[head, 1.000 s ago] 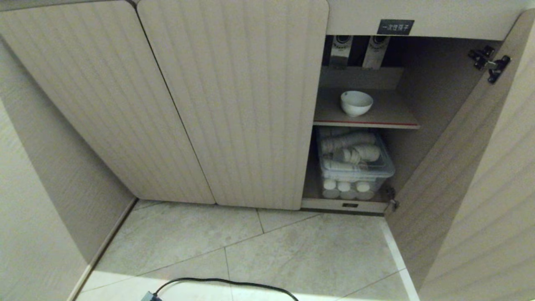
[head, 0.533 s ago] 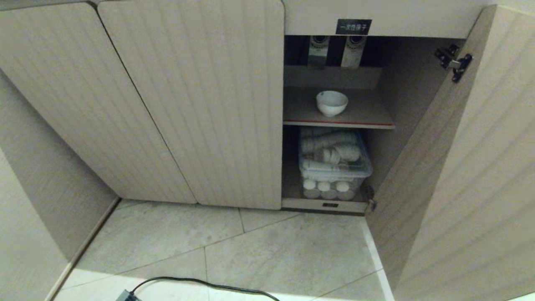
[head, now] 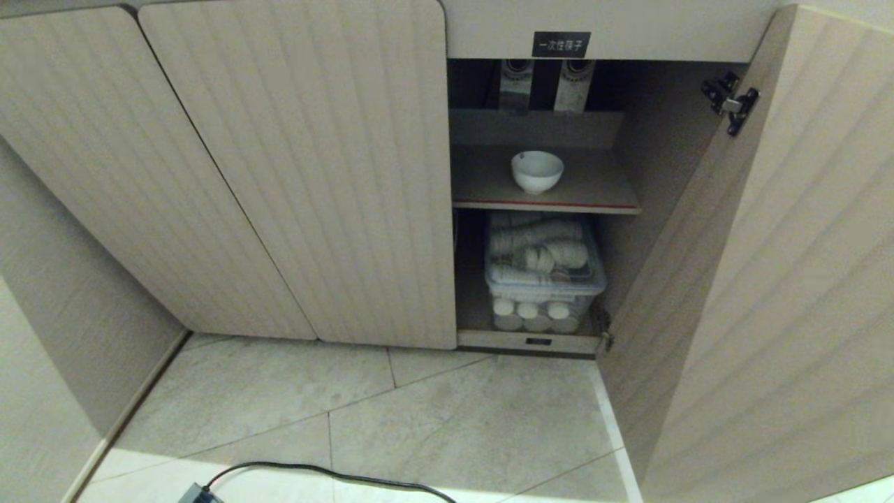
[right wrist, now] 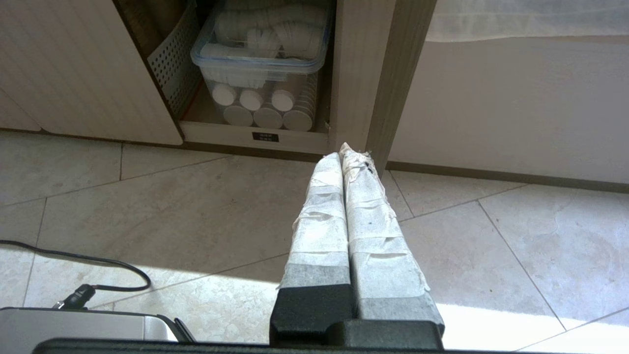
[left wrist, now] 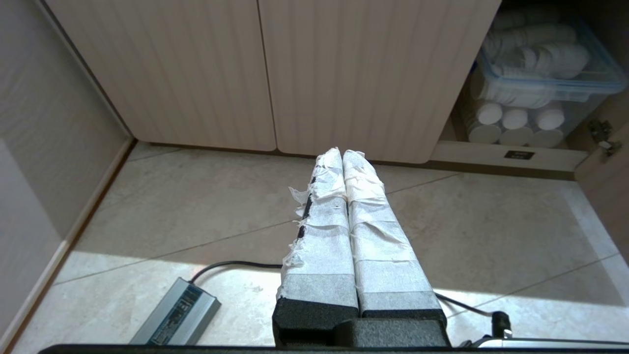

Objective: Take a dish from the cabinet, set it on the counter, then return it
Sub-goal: Close the cabinet door

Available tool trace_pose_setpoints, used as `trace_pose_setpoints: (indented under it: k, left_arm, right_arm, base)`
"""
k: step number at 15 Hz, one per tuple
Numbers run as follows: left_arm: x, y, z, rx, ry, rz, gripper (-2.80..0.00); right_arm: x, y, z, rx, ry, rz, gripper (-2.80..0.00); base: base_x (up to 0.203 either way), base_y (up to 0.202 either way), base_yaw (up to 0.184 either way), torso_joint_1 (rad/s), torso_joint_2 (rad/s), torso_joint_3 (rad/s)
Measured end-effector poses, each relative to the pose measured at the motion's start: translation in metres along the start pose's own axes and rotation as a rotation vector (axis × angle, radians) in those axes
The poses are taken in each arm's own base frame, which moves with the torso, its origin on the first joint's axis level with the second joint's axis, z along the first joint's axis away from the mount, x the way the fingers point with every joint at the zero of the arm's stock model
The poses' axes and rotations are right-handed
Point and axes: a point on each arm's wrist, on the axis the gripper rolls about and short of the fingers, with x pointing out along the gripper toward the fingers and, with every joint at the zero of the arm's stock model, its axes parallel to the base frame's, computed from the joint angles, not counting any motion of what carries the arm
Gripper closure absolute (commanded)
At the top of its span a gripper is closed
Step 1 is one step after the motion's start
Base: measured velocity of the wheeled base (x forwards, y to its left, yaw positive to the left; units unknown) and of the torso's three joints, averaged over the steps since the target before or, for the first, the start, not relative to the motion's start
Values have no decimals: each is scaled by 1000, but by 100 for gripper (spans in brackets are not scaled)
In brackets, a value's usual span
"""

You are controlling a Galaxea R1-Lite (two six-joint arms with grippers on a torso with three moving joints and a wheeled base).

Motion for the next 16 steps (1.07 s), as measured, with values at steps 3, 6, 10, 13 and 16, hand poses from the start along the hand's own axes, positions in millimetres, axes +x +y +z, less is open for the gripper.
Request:
trace_pose_setpoints:
  k: [3,6,10,13,16]
  left_arm:
    - [0,0,0,0,0,1,0]
    - [0,0,0,0,0,0,0]
    - [0,0,0,0,0,0,0]
    - [0,0,0,0,0,0,0]
    - [0,0,0,0,0,0,0]
  right_arm:
    - [0,0,0,0,0,0,0]
    - [0,0,0,0,0,-1,0]
    - [0,0,0,0,0,0,0]
    - [0,0,0,0,0,0,0]
    - [0,0,0,0,0,0,0]
  base:
    - [0,0,0,0,0,0]
    - [0,0,0,0,0,0]
    - [0,0,0,0,0,0]
    - [0,0,0,0,0,0]
    - [0,0,0,0,0,0]
